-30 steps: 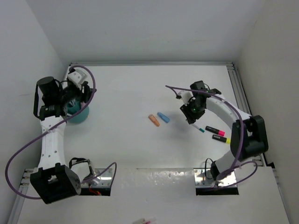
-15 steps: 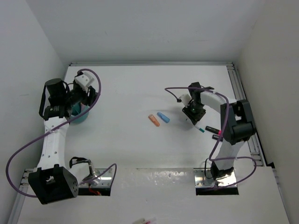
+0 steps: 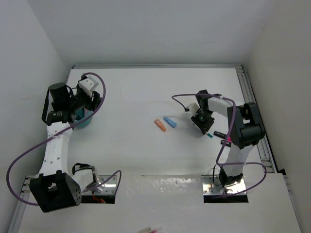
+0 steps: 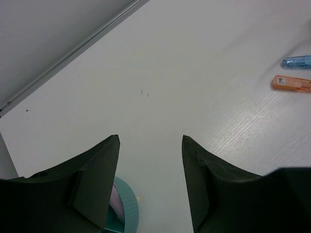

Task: Sort the stationery into containers
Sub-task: Pick up the pen from the center of the board.

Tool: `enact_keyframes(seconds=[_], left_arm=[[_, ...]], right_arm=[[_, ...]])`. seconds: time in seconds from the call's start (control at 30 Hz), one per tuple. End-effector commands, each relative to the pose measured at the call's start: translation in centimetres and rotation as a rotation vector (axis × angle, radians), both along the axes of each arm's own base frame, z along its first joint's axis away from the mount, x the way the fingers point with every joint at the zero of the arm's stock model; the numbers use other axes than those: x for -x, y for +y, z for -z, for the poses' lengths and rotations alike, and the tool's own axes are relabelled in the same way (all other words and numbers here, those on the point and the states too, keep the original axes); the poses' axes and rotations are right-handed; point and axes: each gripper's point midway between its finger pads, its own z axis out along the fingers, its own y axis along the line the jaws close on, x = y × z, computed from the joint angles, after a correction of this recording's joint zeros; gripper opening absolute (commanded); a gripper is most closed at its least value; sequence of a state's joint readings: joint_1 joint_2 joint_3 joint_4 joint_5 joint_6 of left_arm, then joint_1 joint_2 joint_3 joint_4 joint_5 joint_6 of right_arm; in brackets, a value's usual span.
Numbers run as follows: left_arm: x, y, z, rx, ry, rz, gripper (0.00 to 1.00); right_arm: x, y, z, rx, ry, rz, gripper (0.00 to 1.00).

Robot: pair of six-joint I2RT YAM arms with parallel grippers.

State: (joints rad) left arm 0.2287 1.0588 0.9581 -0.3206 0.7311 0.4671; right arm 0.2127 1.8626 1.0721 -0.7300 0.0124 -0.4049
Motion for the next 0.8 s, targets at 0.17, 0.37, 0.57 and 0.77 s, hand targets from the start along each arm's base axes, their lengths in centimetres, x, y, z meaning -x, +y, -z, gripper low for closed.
enact_keyframes(seconds=[0.17,0.37,0.57,0.77], left_arm=[[-0.2,-0.6,-1.7,0.038,-0.052,0.002,0.6],[1.4,-4.1,-4.1,0.287,0.0,0.127,0.6],[3.0,-8.7,-6.3,0.444,0.032,0.281,0.61],[5.7,-11.3,-5.5,0.202,-0.065,0.436,0.6]], right_arm=[[0.0,-1.0,1.3,0.017,-0.019,0.0,0.13],[-2.3,5.2,-4.3,-0.219,-0.115,-0.002,0.0],[-3.7,16.1,-13.8,-0.614,-0.14,0.08,0.0],[-1.6,23.3,-17.7,-0.872,0.101,0.2,0.0]])
